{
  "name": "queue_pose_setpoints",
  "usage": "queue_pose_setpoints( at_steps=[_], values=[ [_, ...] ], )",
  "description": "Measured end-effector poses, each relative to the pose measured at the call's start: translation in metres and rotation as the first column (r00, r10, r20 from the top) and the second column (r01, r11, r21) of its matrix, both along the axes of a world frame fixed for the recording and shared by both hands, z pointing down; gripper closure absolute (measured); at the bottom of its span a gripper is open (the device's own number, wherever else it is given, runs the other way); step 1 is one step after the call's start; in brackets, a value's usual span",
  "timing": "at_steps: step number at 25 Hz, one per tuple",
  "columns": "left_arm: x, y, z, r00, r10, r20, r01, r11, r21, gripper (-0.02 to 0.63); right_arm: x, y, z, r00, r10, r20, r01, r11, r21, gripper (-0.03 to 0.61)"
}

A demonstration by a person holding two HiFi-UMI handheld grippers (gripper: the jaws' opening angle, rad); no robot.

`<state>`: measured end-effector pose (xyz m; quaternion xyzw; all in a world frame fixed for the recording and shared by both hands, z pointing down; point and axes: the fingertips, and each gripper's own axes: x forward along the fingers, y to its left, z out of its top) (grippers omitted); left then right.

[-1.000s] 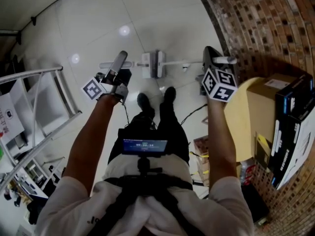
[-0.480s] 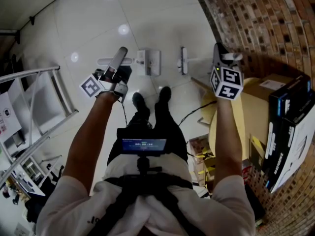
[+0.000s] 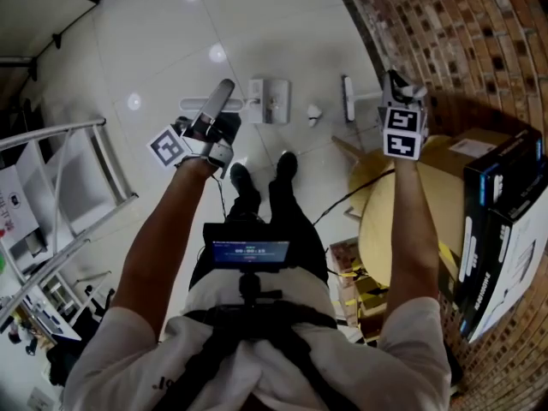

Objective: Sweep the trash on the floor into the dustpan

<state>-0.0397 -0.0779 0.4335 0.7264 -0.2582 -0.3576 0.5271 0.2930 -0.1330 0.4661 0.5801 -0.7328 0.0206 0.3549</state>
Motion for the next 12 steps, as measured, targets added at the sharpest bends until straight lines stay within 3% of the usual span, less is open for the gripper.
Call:
queue_pose_setpoints(
  at_steps=[7, 12],
  values=[
    [0.025, 0.006, 0.017, 1.000, 0.013, -0.005, -0.013, 0.998, -0.053, 0.612, -0.003, 0.005, 0.047, 0.987, -0.067, -0.145, 0.058, 0.996, -0.066, 0.565],
    [0.029, 0.012, 0.021, 1.000, 0.031, 0.005, -0.030, 0.997, -0.068, 0.611, -0.003, 0.026, 0.089, 0.993, -0.025, -0.114, 0.011, 0.992, -0.123, 0.568]
  ],
)
